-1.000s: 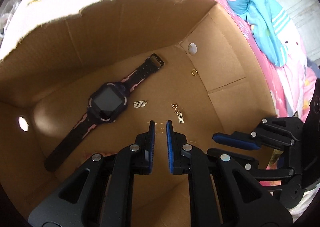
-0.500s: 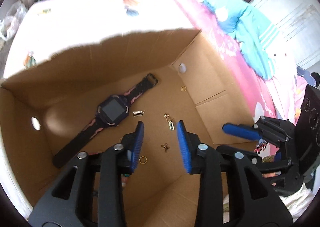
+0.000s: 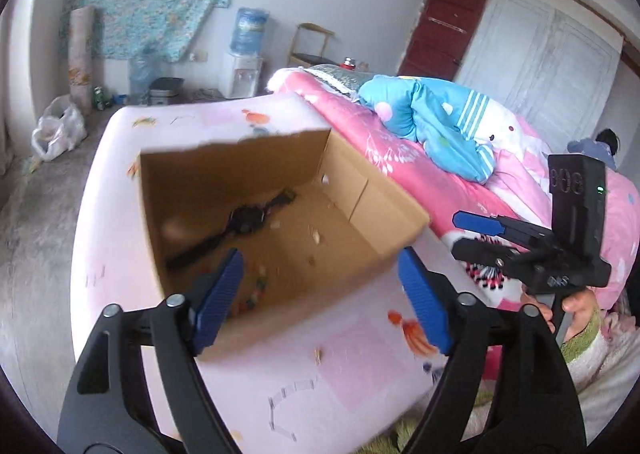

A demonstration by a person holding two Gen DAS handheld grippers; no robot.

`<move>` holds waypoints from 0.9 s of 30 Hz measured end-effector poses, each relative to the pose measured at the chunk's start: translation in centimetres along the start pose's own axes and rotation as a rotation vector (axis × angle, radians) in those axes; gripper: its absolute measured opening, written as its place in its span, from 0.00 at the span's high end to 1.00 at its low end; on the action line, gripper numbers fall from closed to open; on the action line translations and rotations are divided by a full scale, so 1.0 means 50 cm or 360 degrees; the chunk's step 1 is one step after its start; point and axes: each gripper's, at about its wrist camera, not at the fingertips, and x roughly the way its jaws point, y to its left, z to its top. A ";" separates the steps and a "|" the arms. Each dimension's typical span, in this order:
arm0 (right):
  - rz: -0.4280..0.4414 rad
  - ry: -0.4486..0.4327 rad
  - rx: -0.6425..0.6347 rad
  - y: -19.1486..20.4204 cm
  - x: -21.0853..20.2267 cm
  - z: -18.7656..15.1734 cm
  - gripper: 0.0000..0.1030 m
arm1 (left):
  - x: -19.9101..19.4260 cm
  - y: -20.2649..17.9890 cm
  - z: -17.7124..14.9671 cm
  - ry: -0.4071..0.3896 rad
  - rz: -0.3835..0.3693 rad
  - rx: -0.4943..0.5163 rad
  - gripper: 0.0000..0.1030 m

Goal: Organize jewelry
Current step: 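Withdraw both tools from the box back over the table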

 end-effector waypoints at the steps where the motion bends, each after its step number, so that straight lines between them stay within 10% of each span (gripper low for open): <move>1: -0.0026 0.0013 0.0014 0.000 0.005 -0.014 0.22 | -0.008 0.002 -0.026 -0.0007 0.0003 -0.0045 0.22; 6: -0.0120 0.0215 0.0159 -0.014 0.059 -0.103 0.21 | 0.023 0.012 -0.152 0.0104 0.0103 -0.0240 0.22; 14: -0.0250 0.0429 0.0178 -0.006 0.127 -0.168 0.21 | 0.119 0.014 -0.235 0.0412 0.0452 -0.0078 0.22; 27: -0.0329 0.0507 0.0181 -0.022 0.171 -0.174 0.17 | 0.153 -0.022 -0.267 0.0475 0.0526 0.0132 0.18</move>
